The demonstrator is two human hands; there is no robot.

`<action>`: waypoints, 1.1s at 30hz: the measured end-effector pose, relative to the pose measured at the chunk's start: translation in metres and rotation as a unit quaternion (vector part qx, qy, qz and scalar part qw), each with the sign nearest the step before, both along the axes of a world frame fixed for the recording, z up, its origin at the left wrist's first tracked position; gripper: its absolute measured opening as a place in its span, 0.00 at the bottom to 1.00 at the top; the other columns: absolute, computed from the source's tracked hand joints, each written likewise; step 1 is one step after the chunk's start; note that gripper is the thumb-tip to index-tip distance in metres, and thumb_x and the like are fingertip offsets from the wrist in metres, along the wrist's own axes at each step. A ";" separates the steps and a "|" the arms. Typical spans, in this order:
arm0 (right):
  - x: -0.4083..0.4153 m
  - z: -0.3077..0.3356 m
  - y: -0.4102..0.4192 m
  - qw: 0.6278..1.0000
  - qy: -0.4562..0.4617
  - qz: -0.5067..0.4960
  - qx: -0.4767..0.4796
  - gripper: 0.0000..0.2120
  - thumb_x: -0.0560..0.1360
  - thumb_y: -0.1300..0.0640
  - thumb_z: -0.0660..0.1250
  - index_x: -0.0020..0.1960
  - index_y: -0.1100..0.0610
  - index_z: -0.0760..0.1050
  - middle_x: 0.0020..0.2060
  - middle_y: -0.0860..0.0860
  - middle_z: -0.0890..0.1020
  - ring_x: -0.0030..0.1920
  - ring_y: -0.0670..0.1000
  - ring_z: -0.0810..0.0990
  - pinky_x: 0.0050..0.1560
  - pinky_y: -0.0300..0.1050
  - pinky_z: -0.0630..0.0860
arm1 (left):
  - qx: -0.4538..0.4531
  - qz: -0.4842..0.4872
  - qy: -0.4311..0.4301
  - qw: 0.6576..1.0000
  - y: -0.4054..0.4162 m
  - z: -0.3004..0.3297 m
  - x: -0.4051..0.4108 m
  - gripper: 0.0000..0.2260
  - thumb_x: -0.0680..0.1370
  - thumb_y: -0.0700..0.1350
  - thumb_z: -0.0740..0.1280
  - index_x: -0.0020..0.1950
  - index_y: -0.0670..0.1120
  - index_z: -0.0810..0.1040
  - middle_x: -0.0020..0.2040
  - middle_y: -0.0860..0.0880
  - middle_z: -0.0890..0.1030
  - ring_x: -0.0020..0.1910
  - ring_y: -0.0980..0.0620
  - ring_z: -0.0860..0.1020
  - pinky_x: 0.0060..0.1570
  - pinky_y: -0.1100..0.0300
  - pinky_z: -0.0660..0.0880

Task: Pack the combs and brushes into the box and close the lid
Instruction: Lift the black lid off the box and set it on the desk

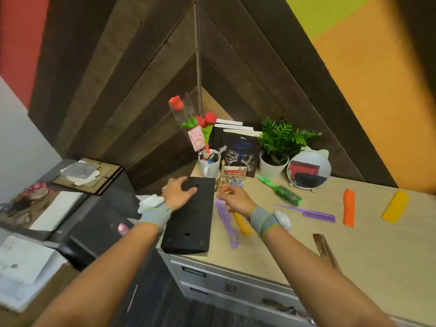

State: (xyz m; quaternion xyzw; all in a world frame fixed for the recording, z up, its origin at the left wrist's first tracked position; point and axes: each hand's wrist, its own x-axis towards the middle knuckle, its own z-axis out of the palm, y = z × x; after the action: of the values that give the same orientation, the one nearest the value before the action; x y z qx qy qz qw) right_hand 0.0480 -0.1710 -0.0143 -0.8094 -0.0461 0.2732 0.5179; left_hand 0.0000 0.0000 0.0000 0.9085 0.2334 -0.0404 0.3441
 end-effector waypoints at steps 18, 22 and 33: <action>-0.027 -0.038 0.044 0.989 0.109 0.000 -0.097 0.20 0.76 0.63 0.60 0.66 0.67 0.70 0.61 0.60 0.77 0.60 0.57 0.76 0.55 0.46 0.72 | -0.109 0.061 0.144 0.982 0.002 -0.036 -0.003 0.33 0.76 0.53 0.64 0.77 0.46 0.56 0.74 0.41 0.64 0.73 0.40 0.63 0.73 0.51 0.61; -0.029 -0.035 0.044 0.988 0.136 -0.031 -0.066 0.18 0.75 0.66 0.60 0.64 0.67 0.71 0.50 0.56 0.75 0.46 0.53 0.74 0.34 0.37 0.71 | -0.088 0.071 0.154 0.982 0.002 -0.038 0.001 0.34 0.76 0.54 0.64 0.77 0.47 0.54 0.75 0.40 0.60 0.74 0.40 0.60 0.73 0.52 0.59; -0.033 -0.033 0.033 0.984 0.147 -0.098 -0.024 0.07 0.72 0.67 0.61 0.44 0.58 0.75 0.38 0.53 0.77 0.39 0.51 0.76 0.32 0.39 0.70 | -0.019 0.026 0.153 0.988 -0.020 -0.021 0.013 0.38 0.72 0.61 0.64 0.77 0.51 0.52 0.73 0.38 0.58 0.72 0.36 0.59 0.72 0.48 0.60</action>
State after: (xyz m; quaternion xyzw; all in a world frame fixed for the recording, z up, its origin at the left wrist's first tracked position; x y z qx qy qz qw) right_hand 0.0147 -0.1375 -0.0476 -0.7734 0.1170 0.3379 0.5234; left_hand 0.0134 -0.0202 -0.0210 0.8786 0.3056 -0.1745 0.3230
